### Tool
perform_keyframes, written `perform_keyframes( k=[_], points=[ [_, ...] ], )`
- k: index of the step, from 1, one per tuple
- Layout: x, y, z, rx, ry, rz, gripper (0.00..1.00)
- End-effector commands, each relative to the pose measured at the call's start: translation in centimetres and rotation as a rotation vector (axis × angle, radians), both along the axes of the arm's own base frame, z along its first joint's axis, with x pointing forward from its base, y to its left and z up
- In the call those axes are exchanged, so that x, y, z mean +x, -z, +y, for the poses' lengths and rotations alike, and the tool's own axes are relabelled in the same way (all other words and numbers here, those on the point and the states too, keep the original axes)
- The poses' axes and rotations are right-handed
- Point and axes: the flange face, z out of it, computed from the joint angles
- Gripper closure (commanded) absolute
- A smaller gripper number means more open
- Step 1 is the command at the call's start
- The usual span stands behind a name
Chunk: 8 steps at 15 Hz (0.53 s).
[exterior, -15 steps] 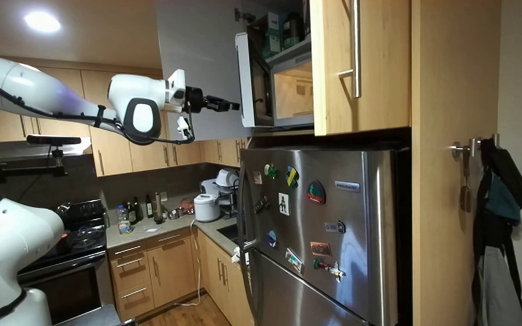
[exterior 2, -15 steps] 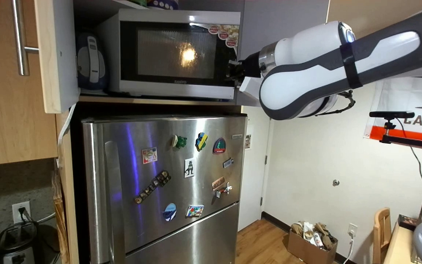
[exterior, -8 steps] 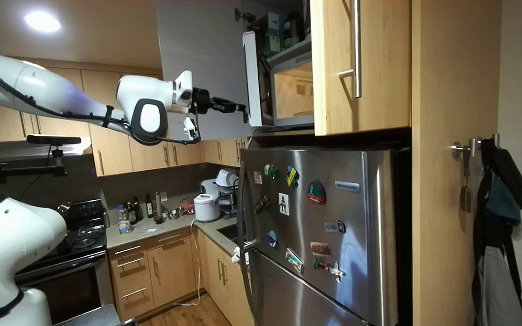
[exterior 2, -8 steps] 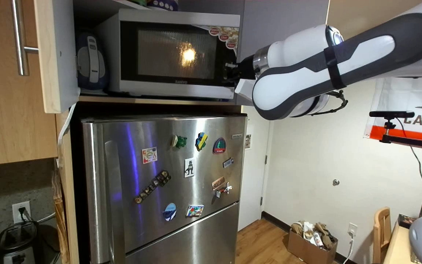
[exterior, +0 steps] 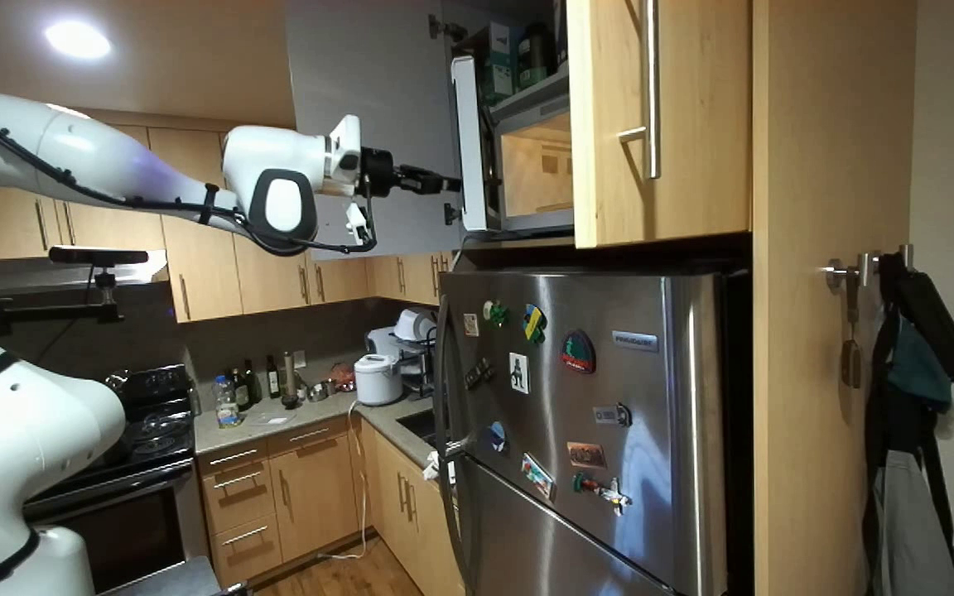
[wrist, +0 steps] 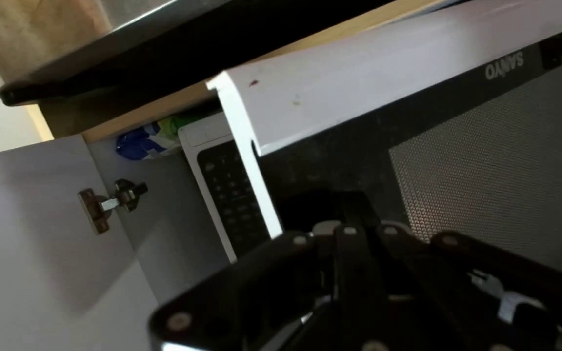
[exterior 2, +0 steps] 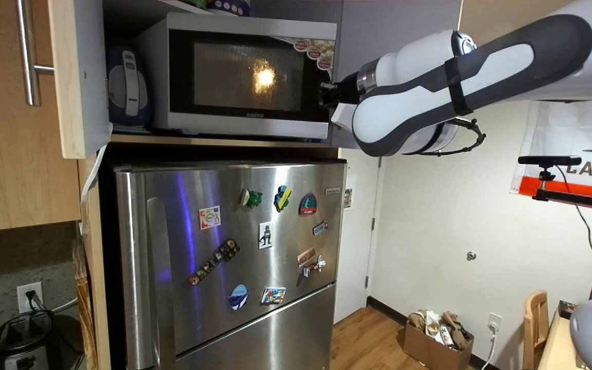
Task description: Close the microwave
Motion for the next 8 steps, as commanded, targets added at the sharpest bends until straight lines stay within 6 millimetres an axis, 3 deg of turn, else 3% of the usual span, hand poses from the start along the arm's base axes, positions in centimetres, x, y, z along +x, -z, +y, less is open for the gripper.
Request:
perform_keyframes(
  k=[1, 4, 6, 7, 8],
  points=[
    [1.4, -1.3, -0.1, 0.037, 0.002, 0.008, 0.97],
    [2.3, -2.2, 0.5, 0.063, -0.024, 0.023, 0.97],
    [2.3, -2.3, 2.1, 0.069, -0.073, 0.033, 0.97],
    [1.8, -1.7, 0.9, 0.033, -0.036, 0.028, 0.98],
    [2.0, -1.8, 1.5, 0.037, -0.052, 0.03, 0.97]
  ],
)
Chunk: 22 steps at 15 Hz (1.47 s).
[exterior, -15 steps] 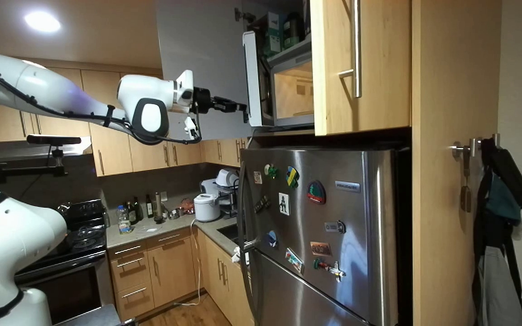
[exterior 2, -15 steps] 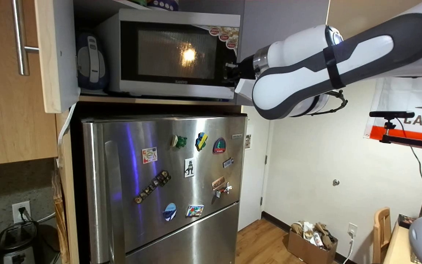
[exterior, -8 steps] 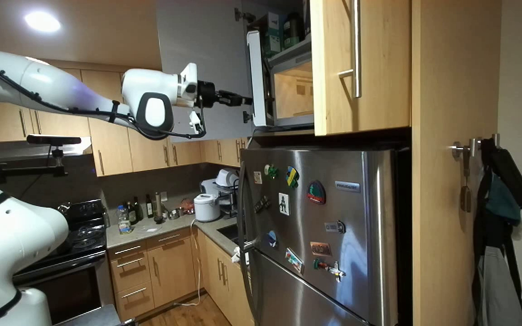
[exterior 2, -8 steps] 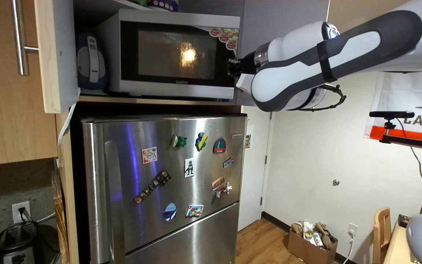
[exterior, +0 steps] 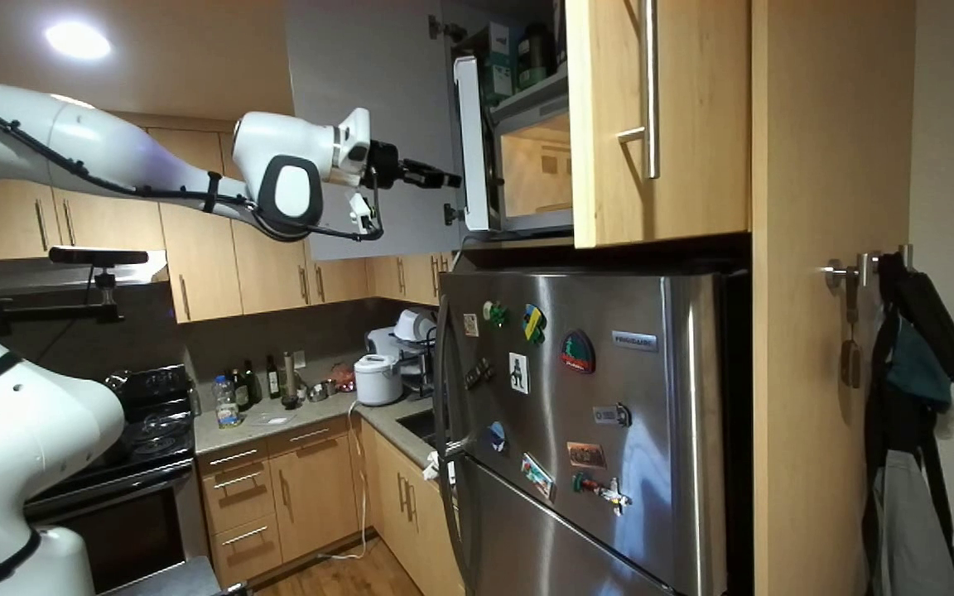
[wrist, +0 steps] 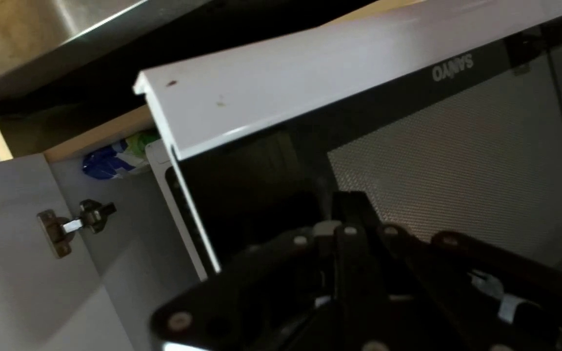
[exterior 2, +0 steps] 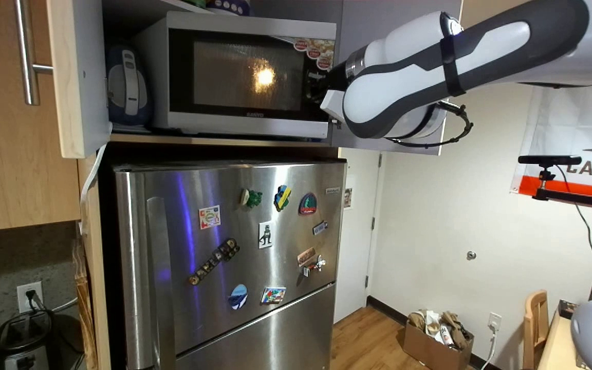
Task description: Close the microwave
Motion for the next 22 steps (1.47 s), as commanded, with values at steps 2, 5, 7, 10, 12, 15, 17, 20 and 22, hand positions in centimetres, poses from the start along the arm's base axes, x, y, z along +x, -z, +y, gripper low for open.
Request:
perform_keyframes(
  k=[2, 5, 7, 10, 12, 15, 17, 20, 22],
  points=[
    [0.1, 0.0, 0.6, 0.003, -0.015, 0.002, 0.97],
    [-0.1, 0.3, 0.8, -0.007, -0.006, -0.004, 0.99],
    [0.2, 0.6, 0.9, -0.002, -0.003, 0.007, 0.99],
    [1.0, 0.7, 0.8, -0.019, 0.003, 0.004, 0.99],
    [1.6, 0.9, 0.8, -0.033, 0.015, 0.011, 0.99],
    [2.6, 0.9, 0.4, -0.042, 0.034, 0.02, 0.99],
    [3.2, 0.6, 0.0, -0.049, 0.051, 0.016, 0.99],
    [4.1, -0.2, -1.1, -0.057, 0.083, 0.005, 0.99],
    [4.6, -0.8, -2.1, -0.048, 0.106, -0.006, 0.99]
  ],
)
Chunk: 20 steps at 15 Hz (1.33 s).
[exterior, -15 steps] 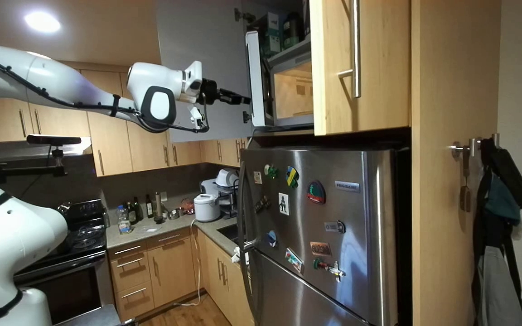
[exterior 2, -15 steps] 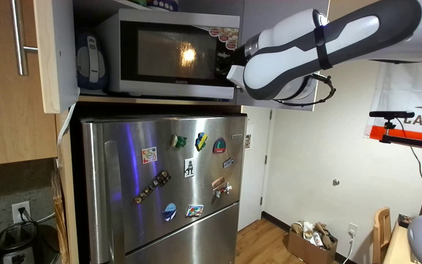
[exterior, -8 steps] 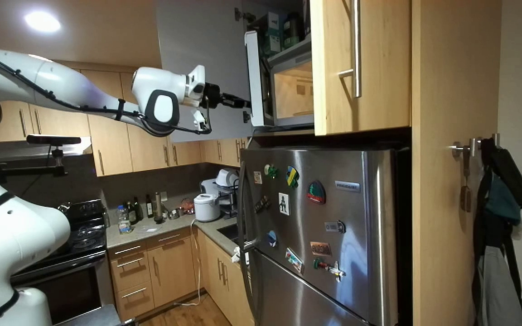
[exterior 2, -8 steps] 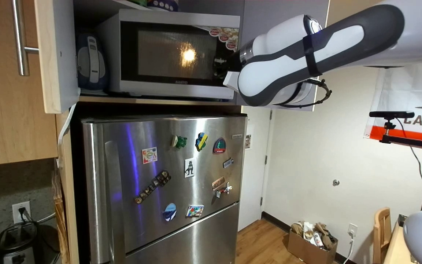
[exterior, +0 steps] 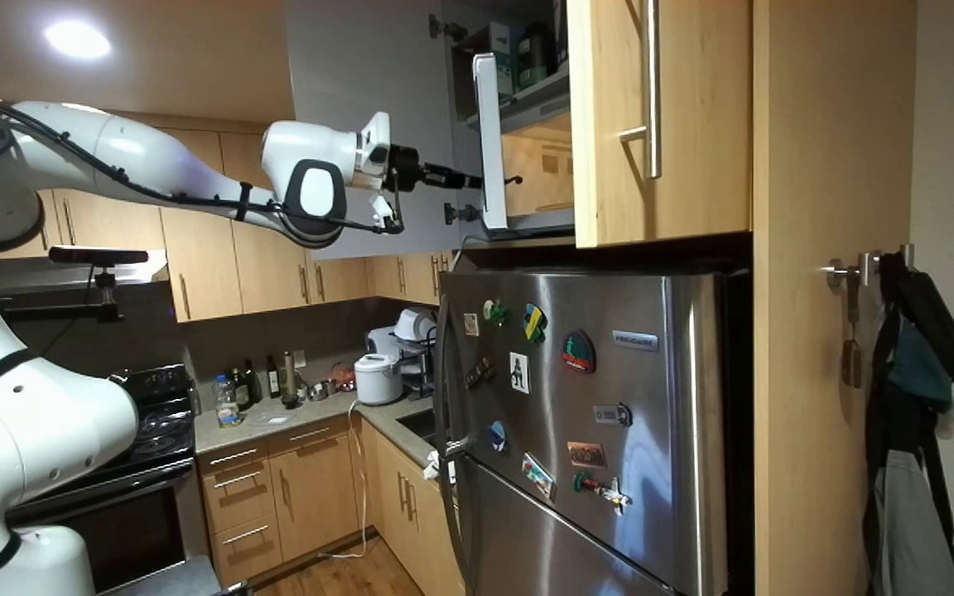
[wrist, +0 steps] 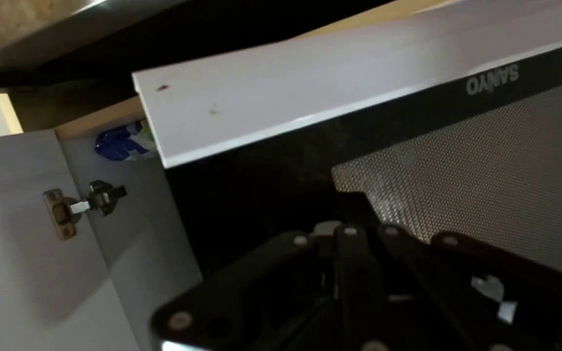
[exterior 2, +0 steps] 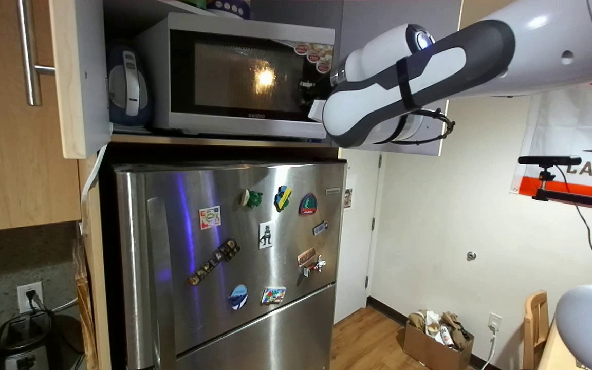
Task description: Close the microwave
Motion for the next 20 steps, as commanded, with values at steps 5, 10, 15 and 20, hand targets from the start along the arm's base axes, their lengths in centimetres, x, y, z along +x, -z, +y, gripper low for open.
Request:
perform_keyframes(
  k=[5, 10, 15, 20],
  points=[
    [2.4, -1.9, -2.8, 0.065, 0.063, -0.031, 0.99],
    [4.3, 0.9, -2.3, 0.084, 0.051, 0.031, 0.99],
    [5.6, 1.5, -2.8, 0.081, 0.068, 0.035, 0.99],
    [6.7, 0.2, -4.8, 0.092, 0.112, 0.007, 0.99]
  ],
)
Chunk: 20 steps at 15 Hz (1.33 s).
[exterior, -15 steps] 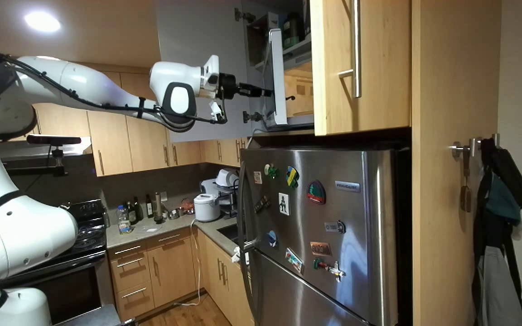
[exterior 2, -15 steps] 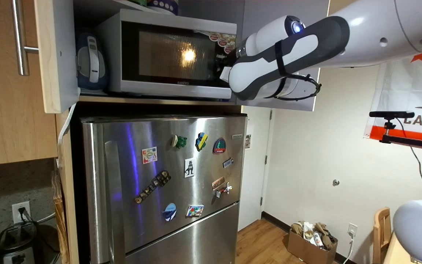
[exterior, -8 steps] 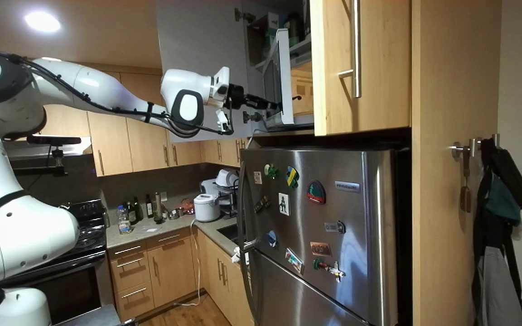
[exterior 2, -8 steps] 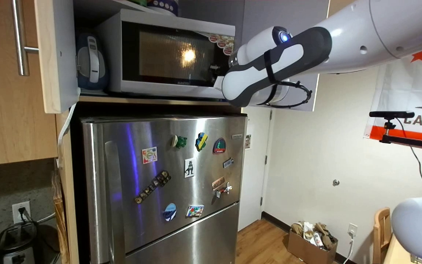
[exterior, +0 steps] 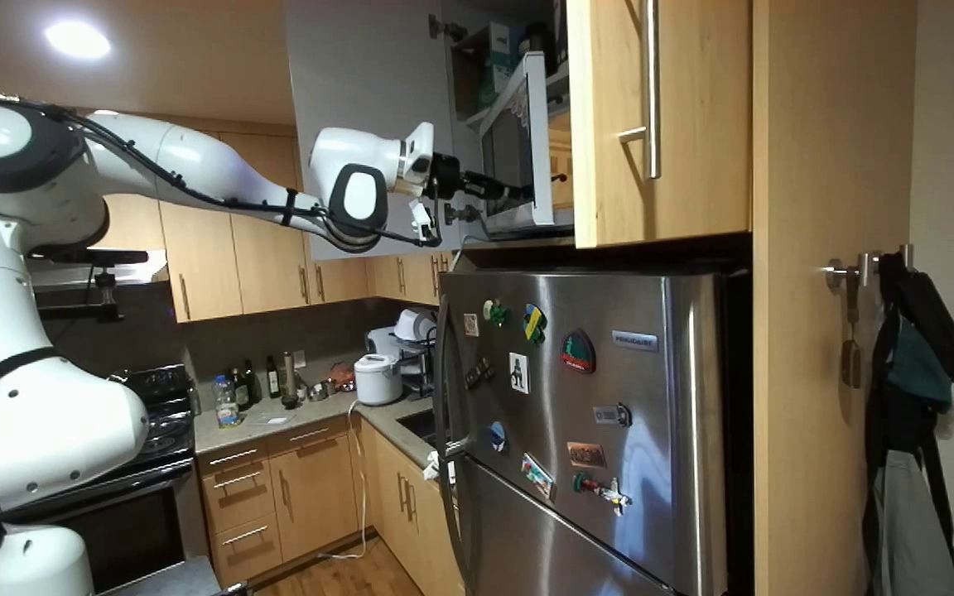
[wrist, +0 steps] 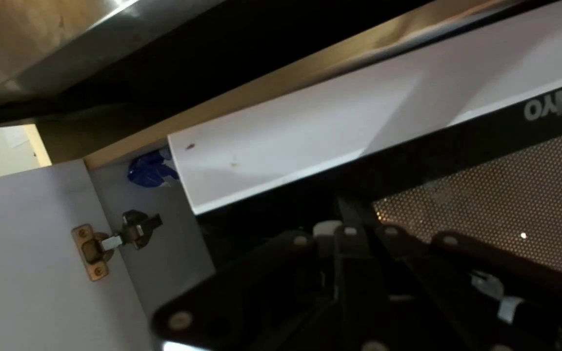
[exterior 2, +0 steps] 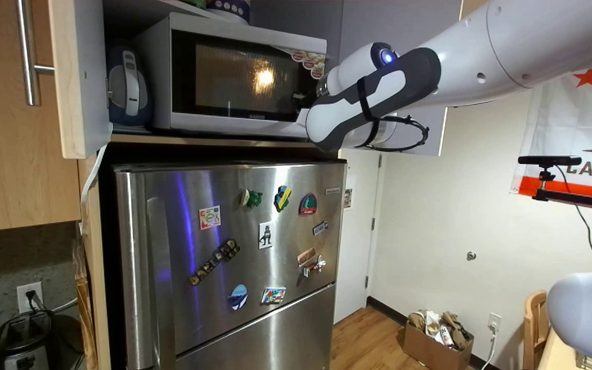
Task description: Close the microwave
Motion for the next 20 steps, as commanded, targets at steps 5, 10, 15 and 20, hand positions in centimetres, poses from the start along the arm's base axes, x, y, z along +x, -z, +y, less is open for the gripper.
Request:
perform_keyframes(
  k=[5, 10, 15, 20],
  points=[
    [2.7, -0.2, -3.2, 0.065, 0.076, 0.015, 0.99],
    [4.1, 1.1, -4.3, 0.113, 0.09, 0.027, 0.99],
    [4.0, 1.7, -3.7, 0.089, 0.082, 0.024, 0.99],
    [4.2, 1.4, -3.1, 0.087, 0.073, 0.019, 1.0]
  ],
)
